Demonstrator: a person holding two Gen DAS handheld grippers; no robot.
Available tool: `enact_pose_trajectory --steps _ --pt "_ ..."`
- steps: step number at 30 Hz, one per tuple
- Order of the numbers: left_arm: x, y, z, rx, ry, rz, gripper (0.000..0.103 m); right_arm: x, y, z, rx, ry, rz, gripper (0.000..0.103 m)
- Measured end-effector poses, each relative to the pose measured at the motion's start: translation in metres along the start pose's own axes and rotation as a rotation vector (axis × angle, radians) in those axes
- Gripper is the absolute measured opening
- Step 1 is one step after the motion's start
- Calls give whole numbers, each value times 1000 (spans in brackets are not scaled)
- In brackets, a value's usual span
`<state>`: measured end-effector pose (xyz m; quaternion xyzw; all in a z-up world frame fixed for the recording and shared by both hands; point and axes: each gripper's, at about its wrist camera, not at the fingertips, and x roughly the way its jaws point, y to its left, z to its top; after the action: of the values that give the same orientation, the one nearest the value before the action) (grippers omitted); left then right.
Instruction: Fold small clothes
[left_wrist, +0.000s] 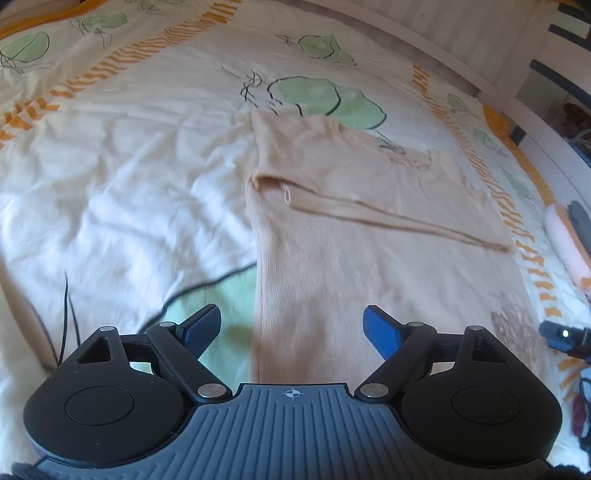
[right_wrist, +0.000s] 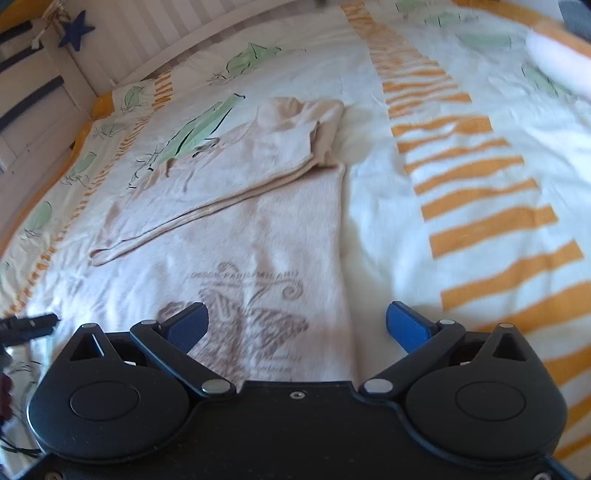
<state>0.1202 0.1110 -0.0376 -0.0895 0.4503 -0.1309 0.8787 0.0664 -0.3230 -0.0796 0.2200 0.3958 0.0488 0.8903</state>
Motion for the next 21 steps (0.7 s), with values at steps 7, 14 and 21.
enact_pose_trajectory --steps 7,14,21 --pt "-15 -3 -31 28 55 -17 84 -9 4 -16 11 88 26 103" --pt "-19 -2 -51 27 102 -30 85 -14 9 -30 2 143 22 103" --pt "-5 -15 -57 116 156 -29 102 -17 5 -41 7 156 36 103"
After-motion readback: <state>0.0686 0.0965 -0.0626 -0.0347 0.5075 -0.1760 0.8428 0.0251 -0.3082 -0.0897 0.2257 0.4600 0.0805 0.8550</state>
